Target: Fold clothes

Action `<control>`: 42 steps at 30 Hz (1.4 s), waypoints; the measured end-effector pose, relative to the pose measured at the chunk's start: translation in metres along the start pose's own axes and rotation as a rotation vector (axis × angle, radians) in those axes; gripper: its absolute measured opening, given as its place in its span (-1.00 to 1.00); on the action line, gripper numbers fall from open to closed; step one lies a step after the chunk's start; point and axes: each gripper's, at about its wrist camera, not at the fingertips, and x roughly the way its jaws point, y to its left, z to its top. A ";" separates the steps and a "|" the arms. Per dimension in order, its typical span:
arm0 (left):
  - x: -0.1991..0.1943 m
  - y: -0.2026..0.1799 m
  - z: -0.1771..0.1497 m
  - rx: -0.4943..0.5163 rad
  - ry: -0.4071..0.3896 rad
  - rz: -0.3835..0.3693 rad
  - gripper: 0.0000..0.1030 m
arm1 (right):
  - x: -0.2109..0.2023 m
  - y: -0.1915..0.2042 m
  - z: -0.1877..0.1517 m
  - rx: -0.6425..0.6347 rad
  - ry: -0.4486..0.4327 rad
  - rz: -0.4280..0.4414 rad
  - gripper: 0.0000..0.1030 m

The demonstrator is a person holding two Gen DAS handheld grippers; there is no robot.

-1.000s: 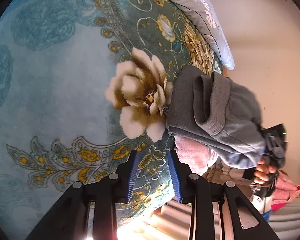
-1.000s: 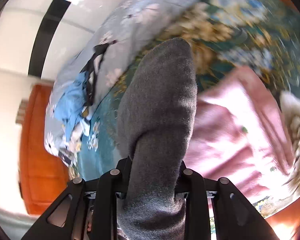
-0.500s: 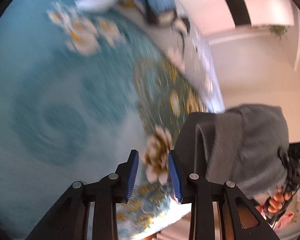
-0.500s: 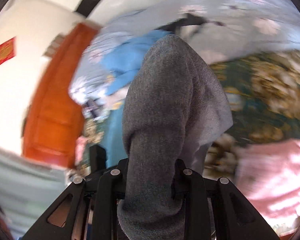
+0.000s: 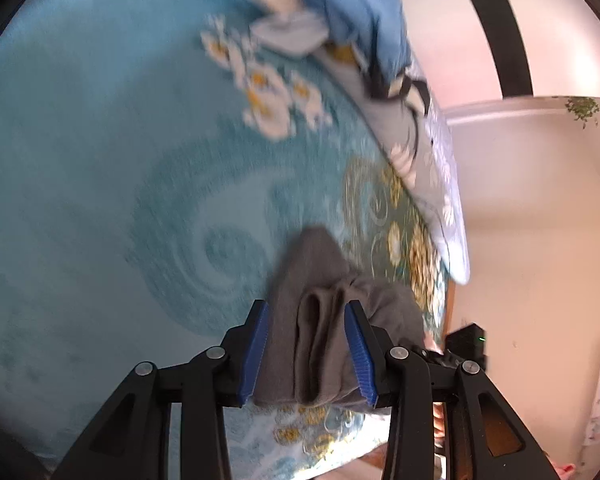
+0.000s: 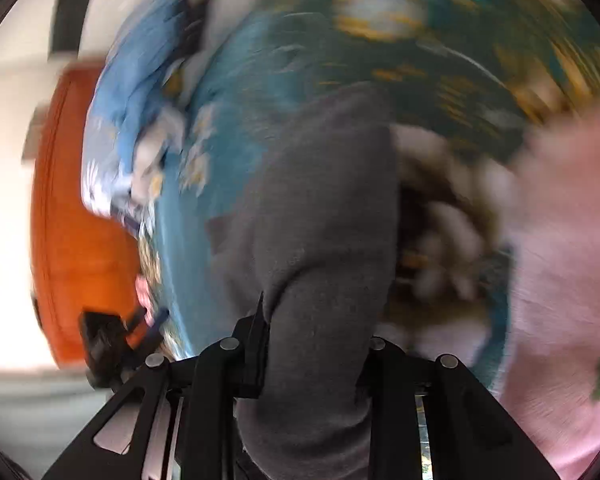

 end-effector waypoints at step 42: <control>0.113 -0.026 -0.063 0.109 0.227 0.043 -0.40 | -0.003 0.008 -0.005 -0.042 -0.003 -0.079 -0.21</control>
